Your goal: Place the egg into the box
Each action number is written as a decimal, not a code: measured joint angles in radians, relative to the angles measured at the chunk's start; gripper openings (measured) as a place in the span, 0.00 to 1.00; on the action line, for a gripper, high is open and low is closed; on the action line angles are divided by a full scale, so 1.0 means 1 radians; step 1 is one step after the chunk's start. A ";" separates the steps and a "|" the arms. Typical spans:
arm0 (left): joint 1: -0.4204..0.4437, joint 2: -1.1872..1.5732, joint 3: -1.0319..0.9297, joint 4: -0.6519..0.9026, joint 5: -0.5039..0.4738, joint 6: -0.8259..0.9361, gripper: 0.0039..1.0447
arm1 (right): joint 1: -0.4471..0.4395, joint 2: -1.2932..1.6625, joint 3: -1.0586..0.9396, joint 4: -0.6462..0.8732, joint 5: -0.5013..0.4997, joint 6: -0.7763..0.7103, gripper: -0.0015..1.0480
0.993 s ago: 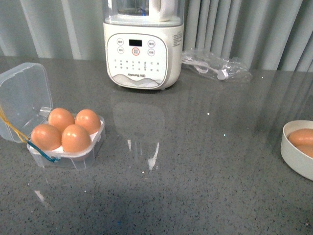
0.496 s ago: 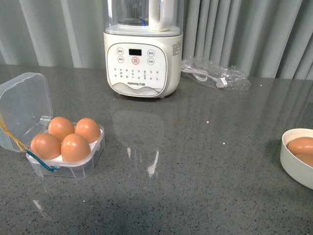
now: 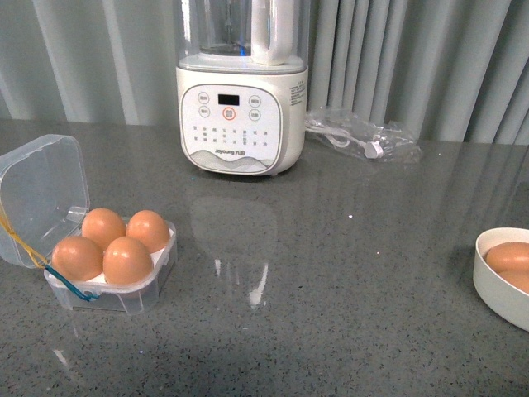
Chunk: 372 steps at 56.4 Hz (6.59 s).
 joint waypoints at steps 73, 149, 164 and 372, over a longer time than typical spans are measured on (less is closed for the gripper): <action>0.000 0.000 0.000 0.000 0.000 0.000 0.94 | 0.000 -0.621 -0.017 -0.606 0.000 0.000 0.03; -0.053 0.224 0.124 -0.216 0.000 -0.381 0.94 | 0.000 -0.624 -0.017 -0.612 0.000 0.004 0.93; 0.064 0.550 0.151 0.153 0.163 -0.344 0.94 | 0.000 -0.624 -0.017 -0.612 0.000 0.004 0.93; -0.003 0.043 0.021 -0.009 -0.001 0.001 0.03 | 0.000 -0.624 -0.017 -0.612 0.000 0.004 0.93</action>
